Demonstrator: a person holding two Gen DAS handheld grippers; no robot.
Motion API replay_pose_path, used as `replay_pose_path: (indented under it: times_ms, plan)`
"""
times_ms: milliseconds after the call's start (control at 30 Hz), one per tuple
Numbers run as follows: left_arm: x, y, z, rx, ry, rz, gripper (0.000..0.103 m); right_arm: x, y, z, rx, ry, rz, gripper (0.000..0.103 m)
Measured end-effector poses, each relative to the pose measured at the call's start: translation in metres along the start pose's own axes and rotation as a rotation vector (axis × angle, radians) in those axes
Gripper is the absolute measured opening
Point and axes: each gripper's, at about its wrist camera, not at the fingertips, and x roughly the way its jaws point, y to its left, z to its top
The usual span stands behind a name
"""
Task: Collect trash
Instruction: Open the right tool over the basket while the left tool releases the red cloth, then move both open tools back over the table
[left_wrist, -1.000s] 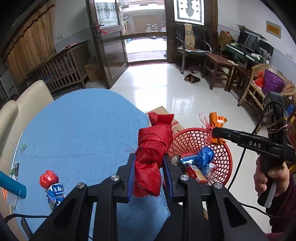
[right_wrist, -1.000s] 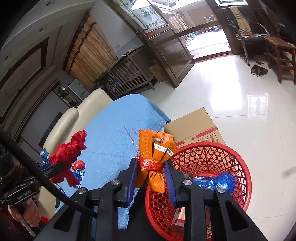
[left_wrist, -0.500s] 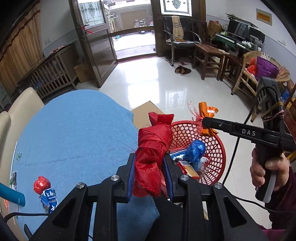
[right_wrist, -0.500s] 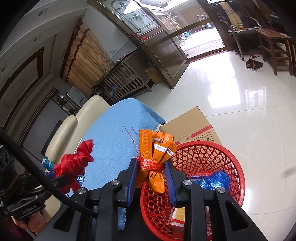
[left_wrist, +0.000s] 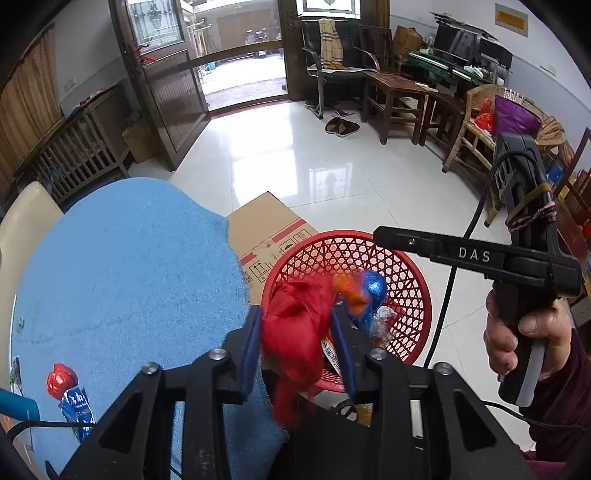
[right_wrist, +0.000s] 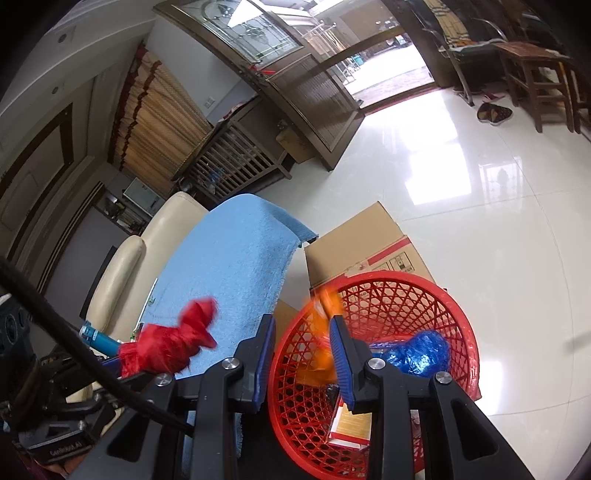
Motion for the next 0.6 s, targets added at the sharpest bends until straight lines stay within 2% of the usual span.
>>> replay_pose_path:
  times_ms: [67, 300, 467, 600]
  plan:
    - [0.0, -0.001, -0.002, 0.008, -0.005, 0.006, 0.046, -0.002, -0.001, 0.0, 0.0, -0.007, -0.006, 0.034]
    - [-0.004, 0.016, -0.024, -0.004, 0.006, 0.053, 0.047, -0.005, 0.002, 0.001, -0.008, -0.016, 0.0, 0.034]
    - [-0.011, 0.052, -0.06, -0.09, 0.028, 0.099, 0.047, -0.004, 0.007, 0.0, -0.016, -0.011, 0.008, 0.034]
    - [-0.027, 0.096, -0.097, -0.192, 0.038, 0.183, 0.047, 0.005, 0.018, -0.003, -0.028, 0.015, 0.027, 0.034]
